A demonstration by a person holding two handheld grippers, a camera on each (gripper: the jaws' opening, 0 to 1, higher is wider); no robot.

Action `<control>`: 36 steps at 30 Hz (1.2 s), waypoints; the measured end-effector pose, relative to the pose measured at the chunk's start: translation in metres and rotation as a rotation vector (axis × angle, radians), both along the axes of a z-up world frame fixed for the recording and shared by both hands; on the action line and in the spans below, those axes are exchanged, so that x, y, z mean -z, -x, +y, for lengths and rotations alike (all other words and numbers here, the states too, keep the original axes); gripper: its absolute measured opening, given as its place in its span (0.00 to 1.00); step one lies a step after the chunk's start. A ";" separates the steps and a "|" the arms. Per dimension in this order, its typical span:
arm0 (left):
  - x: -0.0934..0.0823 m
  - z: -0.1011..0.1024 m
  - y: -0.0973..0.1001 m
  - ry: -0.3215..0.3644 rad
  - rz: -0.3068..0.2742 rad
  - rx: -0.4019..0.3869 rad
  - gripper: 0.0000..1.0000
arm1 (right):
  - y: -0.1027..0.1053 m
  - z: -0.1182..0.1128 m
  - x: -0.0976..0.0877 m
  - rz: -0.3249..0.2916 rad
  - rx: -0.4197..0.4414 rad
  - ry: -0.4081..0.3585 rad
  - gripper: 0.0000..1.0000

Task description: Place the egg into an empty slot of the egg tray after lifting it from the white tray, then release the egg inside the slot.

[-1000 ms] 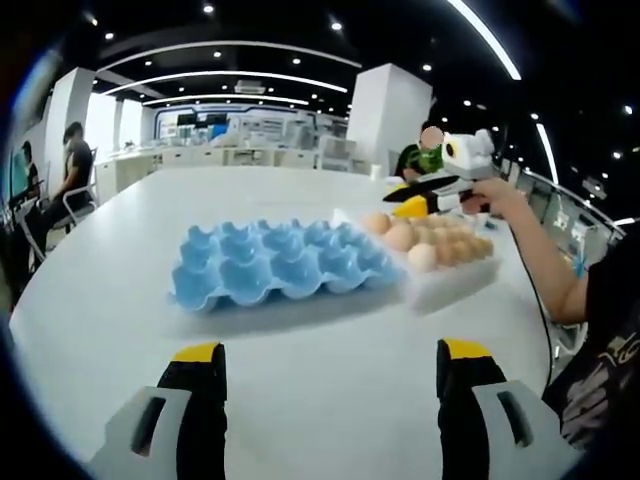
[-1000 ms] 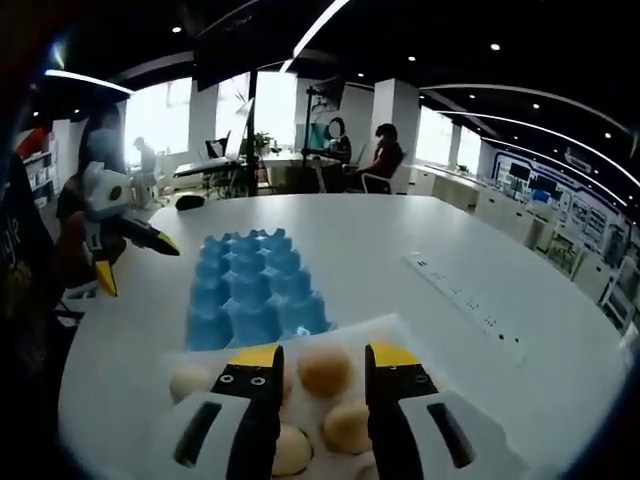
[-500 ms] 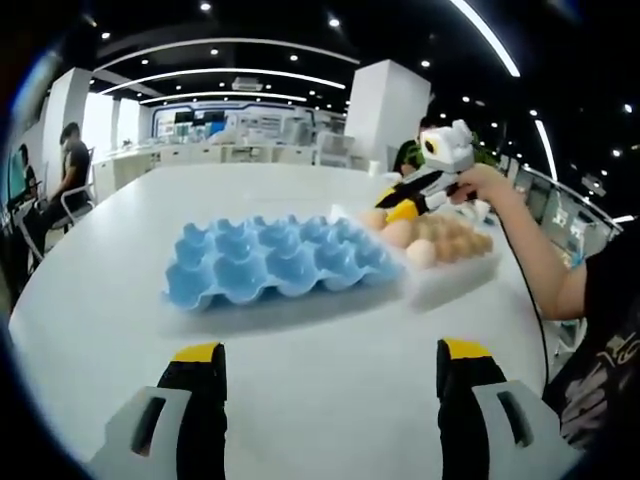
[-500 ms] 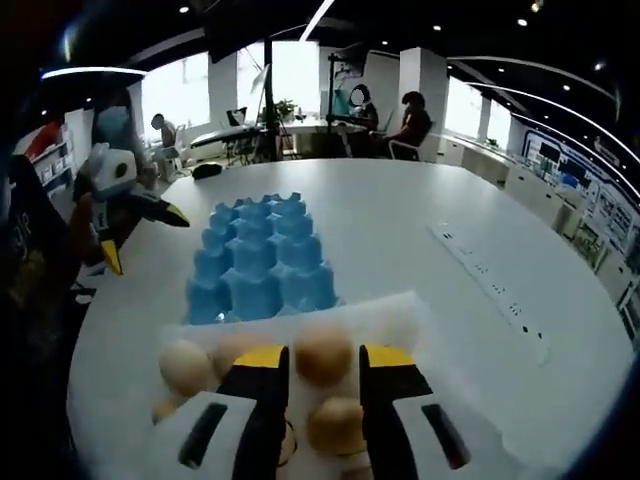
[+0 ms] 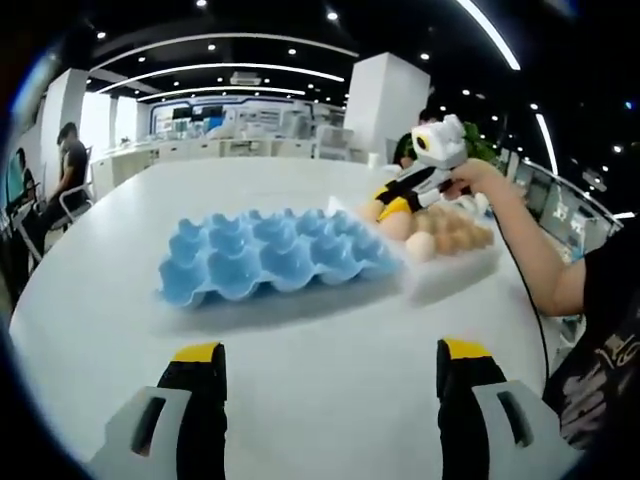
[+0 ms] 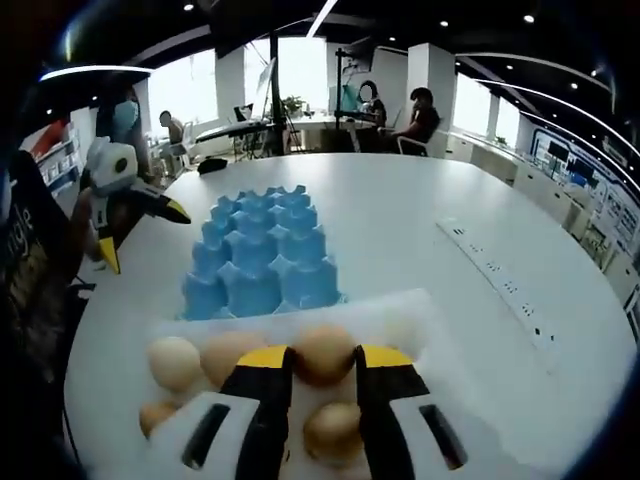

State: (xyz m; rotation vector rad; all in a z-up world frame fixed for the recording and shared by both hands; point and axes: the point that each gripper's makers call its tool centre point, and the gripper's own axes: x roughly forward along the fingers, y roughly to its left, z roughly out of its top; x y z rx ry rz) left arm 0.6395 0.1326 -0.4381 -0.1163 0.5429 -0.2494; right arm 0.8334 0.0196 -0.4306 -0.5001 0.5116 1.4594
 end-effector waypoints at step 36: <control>-0.006 -0.018 -0.007 0.007 -0.020 0.049 0.86 | -0.021 0.011 -0.020 0.181 0.127 -0.130 0.27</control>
